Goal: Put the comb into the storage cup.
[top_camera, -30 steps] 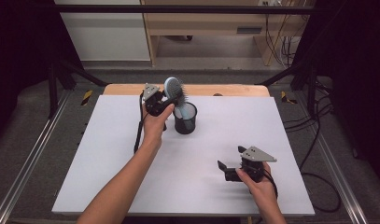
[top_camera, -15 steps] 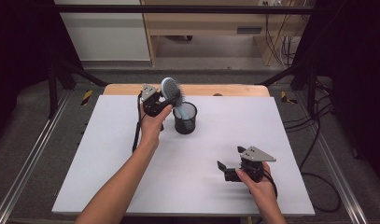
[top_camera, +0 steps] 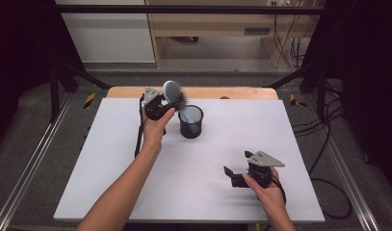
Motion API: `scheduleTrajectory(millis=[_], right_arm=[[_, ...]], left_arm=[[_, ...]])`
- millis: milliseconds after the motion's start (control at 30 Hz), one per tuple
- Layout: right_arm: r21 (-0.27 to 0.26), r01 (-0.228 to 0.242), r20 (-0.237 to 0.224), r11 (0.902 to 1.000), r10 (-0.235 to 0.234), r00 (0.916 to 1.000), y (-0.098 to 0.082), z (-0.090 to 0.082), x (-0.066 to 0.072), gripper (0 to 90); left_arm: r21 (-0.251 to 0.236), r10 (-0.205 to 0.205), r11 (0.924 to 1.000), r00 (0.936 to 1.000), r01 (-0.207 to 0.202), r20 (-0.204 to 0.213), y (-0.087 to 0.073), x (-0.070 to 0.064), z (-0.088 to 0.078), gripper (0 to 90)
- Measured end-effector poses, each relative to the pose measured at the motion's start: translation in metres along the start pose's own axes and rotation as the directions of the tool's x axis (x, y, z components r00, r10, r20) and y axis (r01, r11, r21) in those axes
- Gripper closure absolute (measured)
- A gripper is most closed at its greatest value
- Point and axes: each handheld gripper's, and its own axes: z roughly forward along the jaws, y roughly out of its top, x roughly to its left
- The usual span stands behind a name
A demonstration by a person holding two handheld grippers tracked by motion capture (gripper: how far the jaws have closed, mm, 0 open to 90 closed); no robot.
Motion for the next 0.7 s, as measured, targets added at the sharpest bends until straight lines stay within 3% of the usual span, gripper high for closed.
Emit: scheduleTrajectory(millis=[700], right_arm=[[0.004,0.005,0.002,1.0000,-0.005,1.0000,-0.0002,0.0005,0.0001,2.9]], left_arm=[[0.001,0.012,0.9999,0.9999,-0.012,0.005,-0.0013,0.0026,0.0002,35.1]])
